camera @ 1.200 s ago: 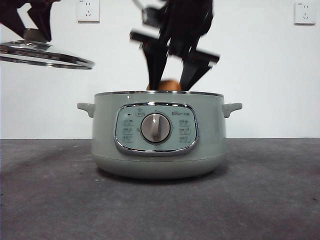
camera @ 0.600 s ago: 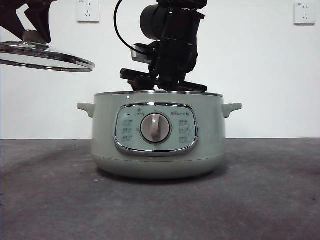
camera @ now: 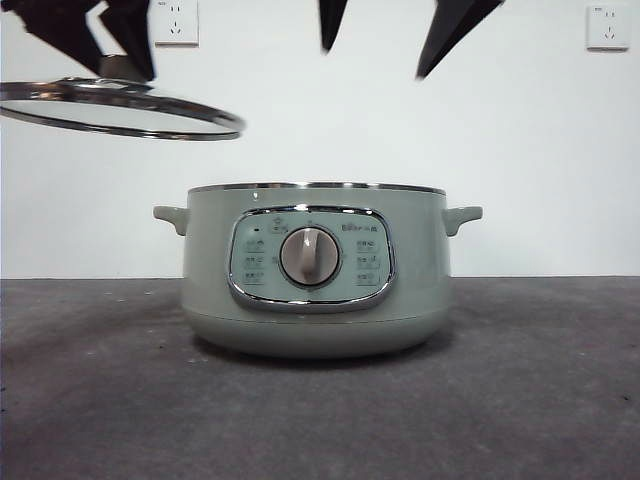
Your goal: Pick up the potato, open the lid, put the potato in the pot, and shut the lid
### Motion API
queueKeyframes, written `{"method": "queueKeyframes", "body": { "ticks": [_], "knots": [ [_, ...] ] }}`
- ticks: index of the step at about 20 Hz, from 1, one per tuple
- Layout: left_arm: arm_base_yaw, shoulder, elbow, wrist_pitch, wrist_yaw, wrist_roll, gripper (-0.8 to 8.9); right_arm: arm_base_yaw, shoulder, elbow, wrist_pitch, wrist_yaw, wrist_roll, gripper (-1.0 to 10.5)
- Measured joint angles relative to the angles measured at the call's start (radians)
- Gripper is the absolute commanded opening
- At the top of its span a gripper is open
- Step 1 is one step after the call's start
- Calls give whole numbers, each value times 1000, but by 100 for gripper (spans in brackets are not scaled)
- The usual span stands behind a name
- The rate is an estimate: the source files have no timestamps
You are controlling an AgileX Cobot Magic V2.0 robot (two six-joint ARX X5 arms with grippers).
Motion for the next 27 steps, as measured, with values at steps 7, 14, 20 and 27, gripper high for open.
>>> {"method": "queueKeyframes", "body": {
  "ticks": [7, 14, 20, 27],
  "knots": [
    [-222, 22, 0, 4, 27, -5, -12, 0, -227, -56, -125, 44, 0, 881],
    [-348, 131, 0, 40, 30, -8, -12, 0, -515, -286, -125, 53, 21, 881],
    [-377, 184, 0, 117, 29, -13, -12, 0, -729, -484, -126, 53, 93, 881],
    [-376, 238, 8, 178, 31, -46, -12, 0, -857, -533, -126, 51, 156, 881]
  ]
}}
